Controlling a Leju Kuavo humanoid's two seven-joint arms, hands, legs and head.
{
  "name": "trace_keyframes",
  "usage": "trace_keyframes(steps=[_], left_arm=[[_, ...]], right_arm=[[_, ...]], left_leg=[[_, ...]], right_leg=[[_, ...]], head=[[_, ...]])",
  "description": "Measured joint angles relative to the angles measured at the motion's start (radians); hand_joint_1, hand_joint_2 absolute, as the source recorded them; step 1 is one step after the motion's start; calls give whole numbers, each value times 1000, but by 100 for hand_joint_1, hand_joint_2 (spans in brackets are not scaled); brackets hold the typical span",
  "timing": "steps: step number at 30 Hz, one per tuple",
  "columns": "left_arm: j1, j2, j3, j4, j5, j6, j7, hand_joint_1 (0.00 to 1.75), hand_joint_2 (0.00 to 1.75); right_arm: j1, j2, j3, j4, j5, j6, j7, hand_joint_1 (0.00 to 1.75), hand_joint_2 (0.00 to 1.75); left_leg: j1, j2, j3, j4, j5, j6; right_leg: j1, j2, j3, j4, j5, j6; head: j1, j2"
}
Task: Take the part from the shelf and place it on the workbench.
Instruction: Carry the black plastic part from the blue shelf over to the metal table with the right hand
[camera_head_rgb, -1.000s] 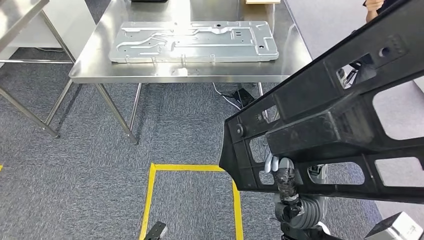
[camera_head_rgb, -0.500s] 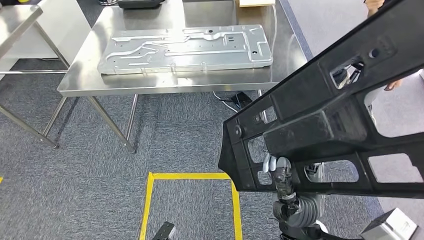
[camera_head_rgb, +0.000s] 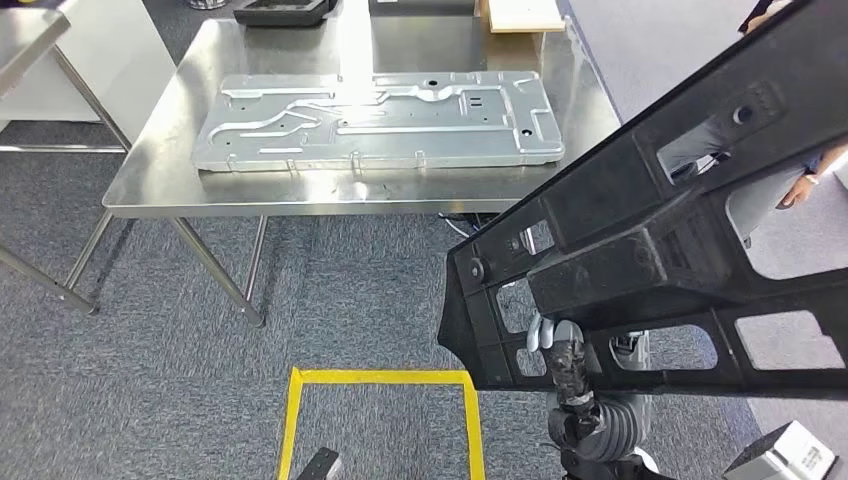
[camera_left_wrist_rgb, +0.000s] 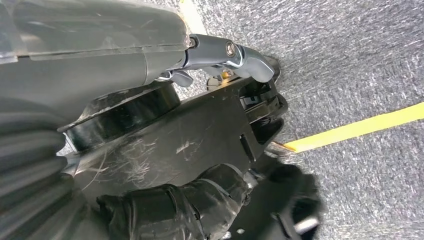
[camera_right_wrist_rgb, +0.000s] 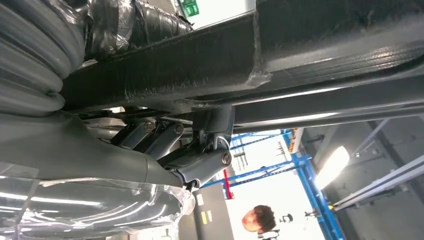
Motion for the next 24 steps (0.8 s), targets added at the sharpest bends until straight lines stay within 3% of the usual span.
trace_keyframes(steps=[1,2,3,5,7,10,11,13,15,17,18,19,21,22,23,24], left_arm=[[1,0,0,0,0,0,0,0,175],[2,0,0,0,0,0,1,0,175],[2,0,0,0,0,0,1,0,175],[3,0,0,0,0,-1,1,0,175],[0,1,-1,0,1,-1,2,0,175],[-4,3,-1,0,0,-2,2,0,175],[-5,4,-1,0,0,-2,2,0,175],[-6,4,-1,0,0,-2,2,0,175],[-5,4,-1,0,0,-2,2,0,175],[-5,4,-2,0,0,-2,2,0,175],[-5,4,-2,0,0,-2,2,0,175],[-6,4,-2,0,0,-2,3,0,175],[-4,5,-2,0,0,-2,4,0,175],[-2,6,-2,0,0,-2,5,0,175],[-1,7,-2,0,0,-2,5,0,175],[-2,8,-2,0,1,-2,5,0,175]], right_arm=[[1,-2,0,0,-1,0,0,175,175],[2,-4,0,0,-1,0,1,175,175],[2,-5,0,0,-2,-1,1,175,175],[4,-7,0,0,-2,-2,1,175,175],[7,-10,0,-1,-4,-4,2,175,175],[9,-13,0,-6,-6,-5,3,175,175],[8,-13,0,-8,-6,-6,3,175,175],[8,-13,0,-10,-7,-6,2,175,175],[8,-14,0,-10,-9,-6,2,175,175],[9,-14,0,-10,-11,-7,2,175,175],[9,-14,0,-10,-11,-9,2,175,175],[9,-14,0,-10,-12,-10,2,175,175],[9,-14,0,-10,-13,-15,3,175,175],[8,-14,0,-10,-14,-16,3,175,175],[8,-14,0,-11,-15,-17,4,175,175],[9,-14,0,-11,-16,-18,5,175,175]], left_leg=[[-1,-1,11,0,-10,0],[-2,-2,24,0,-21,0],[-2,-3,40,0,-33,-1],[-3,-3,68,1,-59,-5],[-4,-4,79,-2,-76,-14],[-2,-2,81,1,-73,-27],[-1,-1,67,31,-64,-32],[2,2,-1,142,-55,-45],[7,3,-90,255,-98,-56],[11,4,-144,284,-147,-61],[11,4,-148,256,-143,-61],[11,5,-140,203,-110,-59],[7,5,-111,77,3,-49],[4,4,-99,38,38,-43],[1,3,-92,18,58,-37],[-2,2,-90,15,55,-32]], right_leg=[[0,0,-29,18,-19,0],[1,0,-45,9,-19,0],[1,0,-48,-29,6,-1],[3,-1,-41,-136,113,-9],[9,-3,-37,-203,193,-22],[13,-2,-22,-232,200,-39],[10,-2,-10,-239,196,-45],[4,-5,18,-250,184,-52],[2,-6,45,-255,166,-56],[1,-4,76,-255,142,-55],[0,-3,94,-255,130,-54],[0,-2,113,-255,117,-53],[1,0,141,-255,92,-46],[1,2,148,-255,80,-40],[2,4,156,-253,73,-33],[4,6,163,-249,70,-26]], head=[[0,0],[0,0],[0,0],[0,0],[-1,0],[-3,0],[-5,0],[-8,0],[-10,0],[-10,0],[-10,0],[-10,0],[-10,0],[-10,0],[-10,0],[-10,0]])
